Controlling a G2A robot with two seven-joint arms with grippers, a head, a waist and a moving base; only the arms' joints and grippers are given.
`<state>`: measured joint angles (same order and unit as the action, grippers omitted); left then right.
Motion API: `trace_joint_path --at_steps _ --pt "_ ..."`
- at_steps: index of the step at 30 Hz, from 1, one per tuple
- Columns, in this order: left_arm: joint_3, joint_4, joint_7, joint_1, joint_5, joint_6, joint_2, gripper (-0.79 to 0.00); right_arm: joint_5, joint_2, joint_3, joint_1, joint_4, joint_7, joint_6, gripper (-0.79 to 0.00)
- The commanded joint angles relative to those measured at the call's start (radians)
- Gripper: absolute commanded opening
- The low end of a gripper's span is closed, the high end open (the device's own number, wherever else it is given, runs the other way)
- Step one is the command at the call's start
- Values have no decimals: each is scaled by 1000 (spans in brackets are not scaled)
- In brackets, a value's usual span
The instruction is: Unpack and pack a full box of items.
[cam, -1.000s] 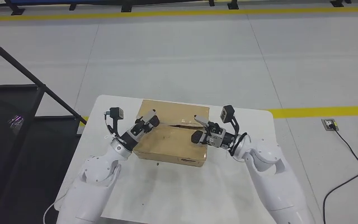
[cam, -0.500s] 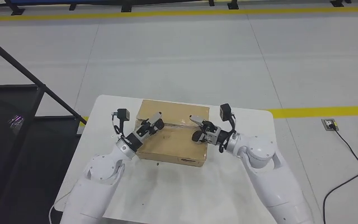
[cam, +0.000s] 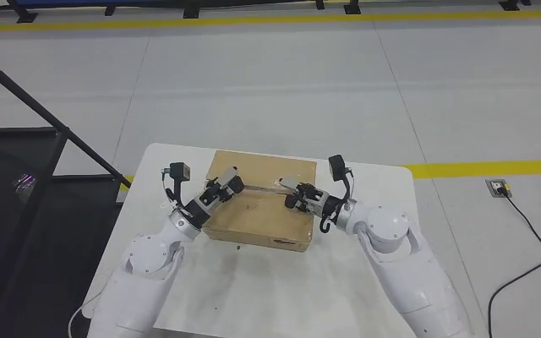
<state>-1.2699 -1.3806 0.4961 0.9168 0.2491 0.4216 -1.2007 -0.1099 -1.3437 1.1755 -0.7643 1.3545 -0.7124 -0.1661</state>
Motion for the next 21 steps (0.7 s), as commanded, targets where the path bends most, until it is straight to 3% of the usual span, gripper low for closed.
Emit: trace_joint_path --at_steps 1,12,21 --pt "-23 -9 -5 12 12 11 3 0 4 0 -4 4 1 3 -1 -785" --pt "-262 -60 35 136 172 43 38 0 95 -3 -43 24 32 85 10 -785" --pt "-291 -7 216 142 342 -14 46 0 146 -16 -84 51 20 185 -14 -785"
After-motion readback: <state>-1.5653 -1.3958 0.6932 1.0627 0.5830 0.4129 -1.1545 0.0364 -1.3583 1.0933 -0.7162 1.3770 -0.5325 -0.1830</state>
